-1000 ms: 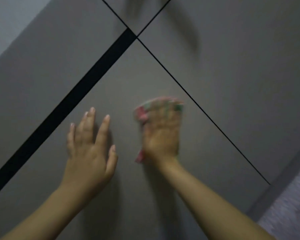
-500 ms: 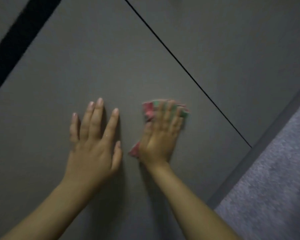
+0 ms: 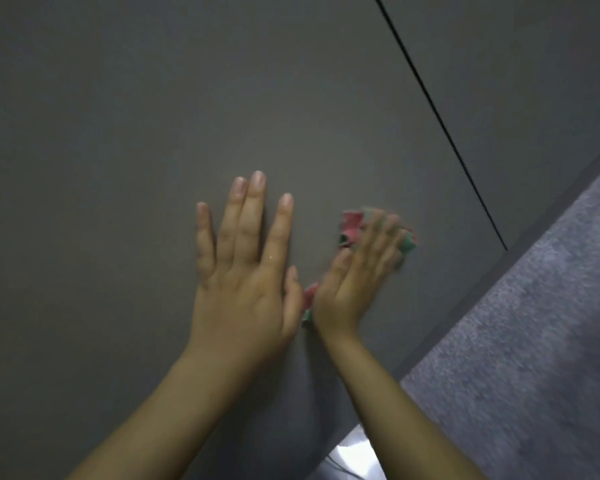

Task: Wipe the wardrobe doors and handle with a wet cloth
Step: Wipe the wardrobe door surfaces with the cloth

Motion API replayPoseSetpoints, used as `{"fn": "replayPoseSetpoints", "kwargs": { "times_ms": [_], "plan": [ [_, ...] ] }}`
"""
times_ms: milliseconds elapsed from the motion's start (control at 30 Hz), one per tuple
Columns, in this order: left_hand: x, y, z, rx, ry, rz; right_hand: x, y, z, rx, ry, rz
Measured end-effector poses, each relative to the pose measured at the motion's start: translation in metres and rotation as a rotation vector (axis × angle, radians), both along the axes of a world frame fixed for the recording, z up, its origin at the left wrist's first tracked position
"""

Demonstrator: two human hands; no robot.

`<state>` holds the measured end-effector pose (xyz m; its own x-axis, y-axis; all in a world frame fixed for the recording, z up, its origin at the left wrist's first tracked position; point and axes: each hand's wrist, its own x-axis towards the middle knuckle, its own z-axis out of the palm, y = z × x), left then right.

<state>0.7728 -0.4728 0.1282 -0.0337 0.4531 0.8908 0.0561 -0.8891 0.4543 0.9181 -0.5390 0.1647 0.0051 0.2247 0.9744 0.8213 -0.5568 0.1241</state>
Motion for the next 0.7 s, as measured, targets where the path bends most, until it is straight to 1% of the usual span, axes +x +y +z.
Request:
{"fn": "replayPoseSetpoints", "kwargs": {
  "times_ms": [67, 100, 133, 200, 300, 367, 400, 433, 467, 500, 533, 600, 633, 700],
  "plan": [
    [0.006, -0.004, -0.002, -0.013, -0.006, -0.012, 0.000, -0.003, -0.017, -0.211, -0.155, -0.006],
    [0.010, -0.006, -0.004, -0.026, -0.003, -0.019, 0.005, -0.009, -0.022, -0.278, -0.196, -0.004],
    [0.013, -0.007, -0.005, -0.035, 0.003, -0.014, 0.011, -0.014, -0.021, -0.301, -0.220, -0.003],
    [0.017, -0.011, -0.004, -0.072, 0.002, -0.024, 0.022, -0.031, -0.015, -0.263, -0.173, -0.042],
    [0.021, -0.021, -0.003, -0.108, 0.006, -0.049, 0.031, -0.039, -0.007, -0.066, -0.022, -0.035],
    [0.025, -0.030, -0.003, -0.085, 0.019, -0.035, 0.027, -0.029, -0.013, 0.080, 0.060, 0.016],
    [0.029, -0.035, -0.003, -0.071, 0.025, -0.028, 0.026, -0.022, -0.018, 0.127, 0.068, 0.010],
    [0.033, -0.041, -0.003, -0.062, 0.029, -0.039, 0.025, -0.017, -0.023, 0.127, 0.036, -0.011],
    [0.038, -0.047, -0.002, -0.032, 0.032, -0.049, 0.028, -0.016, -0.028, 0.086, -0.040, -0.060],
    [0.042, -0.052, -0.002, 0.003, 0.039, -0.053, 0.032, -0.018, -0.031, -0.016, -0.140, -0.103],
    [0.046, -0.055, -0.003, 0.051, 0.051, -0.043, 0.038, -0.024, -0.029, -0.141, -0.211, -0.105],
    [0.056, -0.060, -0.007, 0.137, 0.101, -0.018, 0.063, -0.055, -0.015, -0.242, -0.235, -0.038],
    [0.060, -0.062, -0.009, 0.147, 0.129, -0.007, 0.080, -0.075, 0.000, -0.206, -0.198, -0.031],
    [0.066, -0.066, -0.007, 0.128, 0.182, 0.011, 0.119, -0.109, 0.045, -0.002, -0.064, -0.038]
  ]
}}
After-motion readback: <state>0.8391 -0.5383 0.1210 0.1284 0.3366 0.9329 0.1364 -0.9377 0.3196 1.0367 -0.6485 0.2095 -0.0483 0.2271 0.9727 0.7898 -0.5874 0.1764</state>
